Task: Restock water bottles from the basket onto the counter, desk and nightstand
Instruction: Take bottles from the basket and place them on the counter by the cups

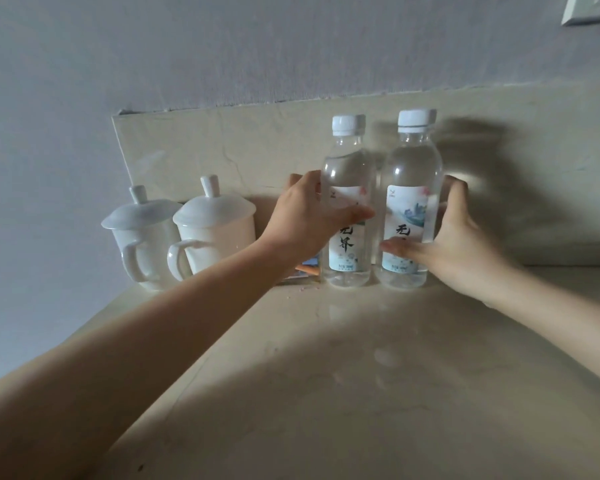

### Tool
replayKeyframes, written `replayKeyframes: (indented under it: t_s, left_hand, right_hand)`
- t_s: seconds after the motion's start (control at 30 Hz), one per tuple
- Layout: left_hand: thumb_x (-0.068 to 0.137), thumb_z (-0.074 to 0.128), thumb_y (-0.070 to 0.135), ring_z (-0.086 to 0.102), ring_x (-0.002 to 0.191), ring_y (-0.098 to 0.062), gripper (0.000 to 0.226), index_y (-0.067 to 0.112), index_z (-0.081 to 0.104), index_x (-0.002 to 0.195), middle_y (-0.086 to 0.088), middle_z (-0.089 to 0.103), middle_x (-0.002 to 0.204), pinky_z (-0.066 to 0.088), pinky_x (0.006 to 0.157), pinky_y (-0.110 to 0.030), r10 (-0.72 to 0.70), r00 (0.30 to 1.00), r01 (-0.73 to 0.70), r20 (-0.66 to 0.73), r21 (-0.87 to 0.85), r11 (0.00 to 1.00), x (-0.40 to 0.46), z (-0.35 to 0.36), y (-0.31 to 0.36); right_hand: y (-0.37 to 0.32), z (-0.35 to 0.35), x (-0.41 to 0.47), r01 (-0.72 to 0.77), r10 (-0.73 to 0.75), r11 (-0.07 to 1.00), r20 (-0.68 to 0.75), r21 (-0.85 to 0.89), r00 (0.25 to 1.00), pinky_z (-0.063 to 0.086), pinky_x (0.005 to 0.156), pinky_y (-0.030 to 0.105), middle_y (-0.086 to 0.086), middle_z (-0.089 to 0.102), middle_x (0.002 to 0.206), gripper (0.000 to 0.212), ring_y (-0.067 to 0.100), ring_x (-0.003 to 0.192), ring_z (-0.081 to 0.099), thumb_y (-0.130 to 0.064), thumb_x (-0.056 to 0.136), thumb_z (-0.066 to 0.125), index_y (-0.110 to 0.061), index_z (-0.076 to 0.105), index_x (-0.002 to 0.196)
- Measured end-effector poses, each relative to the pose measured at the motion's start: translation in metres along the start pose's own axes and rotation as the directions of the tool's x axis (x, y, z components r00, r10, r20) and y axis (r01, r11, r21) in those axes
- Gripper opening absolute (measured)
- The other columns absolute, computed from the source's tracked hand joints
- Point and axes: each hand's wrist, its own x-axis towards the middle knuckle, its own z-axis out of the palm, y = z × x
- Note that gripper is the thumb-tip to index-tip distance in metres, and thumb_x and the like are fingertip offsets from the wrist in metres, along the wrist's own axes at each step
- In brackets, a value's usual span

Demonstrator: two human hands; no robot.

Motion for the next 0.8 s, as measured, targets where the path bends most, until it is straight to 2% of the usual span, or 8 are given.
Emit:
replayKeyframes:
  t_s: [0.07, 0.17, 0.23, 0.3, 0.43, 0.5, 0.67, 0.8]
  left_hand:
    - [0.067, 0.079, 0.039, 0.053, 0.105, -0.016, 0.069, 0.016, 0.049, 0.124, 0.001, 0.047, 0.114, 0.047, 0.095, -0.031, 0.021, 0.999, -0.020, -0.026, 0.040, 0.999, 0.000, 0.000, 0.001]
    - [0.067, 0.080, 0.036, 0.050, 0.107, -0.012, 0.073, 0.015, 0.043, 0.126, 0.002, 0.047, 0.116, 0.044, 0.091, -0.024, 0.036, 0.998, -0.033, -0.051, 0.061, 0.998, -0.002, 0.001, 0.003]
    - [0.068, 0.079, 0.035, 0.049, 0.104, -0.012, 0.070, 0.013, 0.043, 0.124, 0.003, 0.046, 0.114, 0.042, 0.088, -0.022, 0.044, 0.997, -0.039, -0.063, 0.072, 0.997, -0.004, 0.003, 0.004]
    - [0.069, 0.079, 0.035, 0.049, 0.107, -0.014, 0.071, 0.011, 0.043, 0.125, 0.001, 0.046, 0.115, 0.043, 0.092, -0.025, 0.048, 0.996, -0.040, -0.082, 0.101, 0.994, -0.005, 0.006, 0.004]
    - [0.071, 0.076, 0.039, 0.047, 0.120, -0.023, 0.075, 0.009, 0.040, 0.130, -0.007, 0.047, 0.128, 0.039, 0.104, -0.038, 0.043, 0.990, -0.020, -0.135, 0.169, 0.985, -0.008, 0.012, 0.004]
    - [0.073, 0.074, 0.040, 0.045, 0.123, -0.024, 0.076, 0.009, 0.039, 0.133, -0.009, 0.046, 0.131, 0.037, 0.105, -0.036, 0.030, 0.988, -0.001, -0.150, 0.194, 0.981, -0.009, 0.014, 0.006]
    - [0.078, 0.072, 0.030, 0.041, 0.124, -0.028, 0.068, 0.004, 0.037, 0.130, -0.014, 0.044, 0.132, 0.032, 0.102, -0.032, 0.023, 0.992, 0.014, -0.127, 0.278, 0.960, -0.026, 0.023, 0.006]
    - [0.083, 0.067, 0.020, 0.040, 0.125, -0.030, 0.057, 0.002, 0.036, 0.127, -0.016, 0.043, 0.132, 0.032, 0.101, -0.033, 0.004, 0.997, 0.021, -0.079, 0.318, 0.948, -0.046, 0.024, -0.001]
  right_hand:
    - [0.002, 0.003, 0.000, 0.017, -0.016, 1.000, -0.007, 0.007, 1.000, 0.037, 0.074, 0.027, -0.016, 0.052, 0.099, 0.076, 0.006, 0.081, 0.055, -0.033, 0.070, 0.077, -0.019, 0.026, 0.125]
    - [0.007, 0.008, -0.001, 0.037, -0.037, 0.999, -0.029, -0.032, 0.999, 0.037, 0.076, 0.027, -0.004, 0.051, 0.122, 0.079, 0.017, 0.099, 0.055, -0.036, 0.070, 0.076, -0.018, 0.025, 0.128]
    - [0.011, 0.011, 0.001, 0.052, -0.056, 0.995, -0.046, -0.080, 0.997, 0.040, 0.082, 0.030, 0.004, 0.046, 0.136, 0.087, 0.024, 0.114, 0.053, -0.038, 0.071, 0.074, -0.016, 0.020, 0.135]
    - [0.014, 0.014, 0.002, 0.078, -0.087, 0.987, -0.057, -0.137, 0.995, 0.041, 0.090, 0.036, 0.009, 0.039, 0.143, 0.094, 0.029, 0.123, 0.048, -0.040, 0.072, 0.072, -0.012, 0.015, 0.141]
    - [0.017, 0.018, 0.002, 0.107, -0.123, 0.974, -0.071, -0.201, 0.990, 0.042, 0.099, 0.046, 0.015, 0.027, 0.150, 0.101, 0.033, 0.131, 0.040, -0.043, 0.074, 0.069, -0.008, 0.007, 0.146]
    - [0.016, 0.019, 0.002, 0.103, -0.122, 0.971, -0.077, -0.215, 0.990, 0.037, 0.105, 0.049, 0.017, 0.019, 0.153, 0.101, 0.033, 0.137, 0.032, -0.042, 0.075, 0.068, -0.005, 0.006, 0.146]
    - [0.009, 0.023, -0.007, 0.035, -0.050, 0.973, -0.062, -0.228, 0.997, 0.028, 0.111, 0.045, 0.021, 0.011, 0.154, 0.103, 0.034, 0.141, 0.020, -0.036, 0.077, 0.069, 0.000, 0.003, 0.146]
    - [-0.004, 0.027, -0.022, -0.049, 0.030, 0.968, -0.080, -0.244, 0.996, 0.032, 0.104, 0.044, 0.024, 0.018, 0.148, 0.105, 0.038, 0.133, 0.031, -0.033, 0.077, 0.071, -0.003, -0.001, 0.147]
